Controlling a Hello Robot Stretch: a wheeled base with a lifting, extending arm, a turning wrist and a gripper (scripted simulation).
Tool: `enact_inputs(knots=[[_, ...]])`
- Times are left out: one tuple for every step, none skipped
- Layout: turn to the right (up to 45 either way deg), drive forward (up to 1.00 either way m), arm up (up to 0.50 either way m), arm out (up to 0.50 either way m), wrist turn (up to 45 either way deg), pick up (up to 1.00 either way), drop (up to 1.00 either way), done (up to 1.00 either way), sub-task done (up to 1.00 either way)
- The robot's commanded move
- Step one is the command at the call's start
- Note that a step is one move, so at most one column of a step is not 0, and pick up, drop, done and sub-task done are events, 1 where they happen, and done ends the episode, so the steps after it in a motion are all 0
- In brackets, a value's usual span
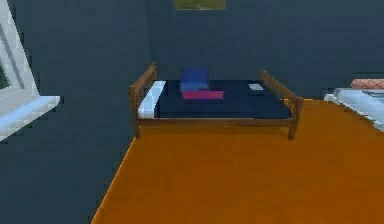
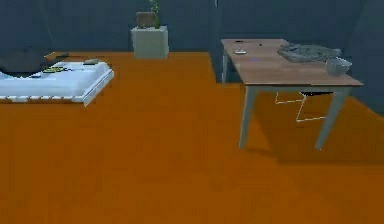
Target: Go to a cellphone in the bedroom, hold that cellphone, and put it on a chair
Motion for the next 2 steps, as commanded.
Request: enact_inputs(knots=[[0.0,0.05,0.0,0.0,0.0,0.0,0.0,0.0,0.0],[45.0,0.0,0.0,0.0,0.0,0.0,0.0,0.0,0.0]])
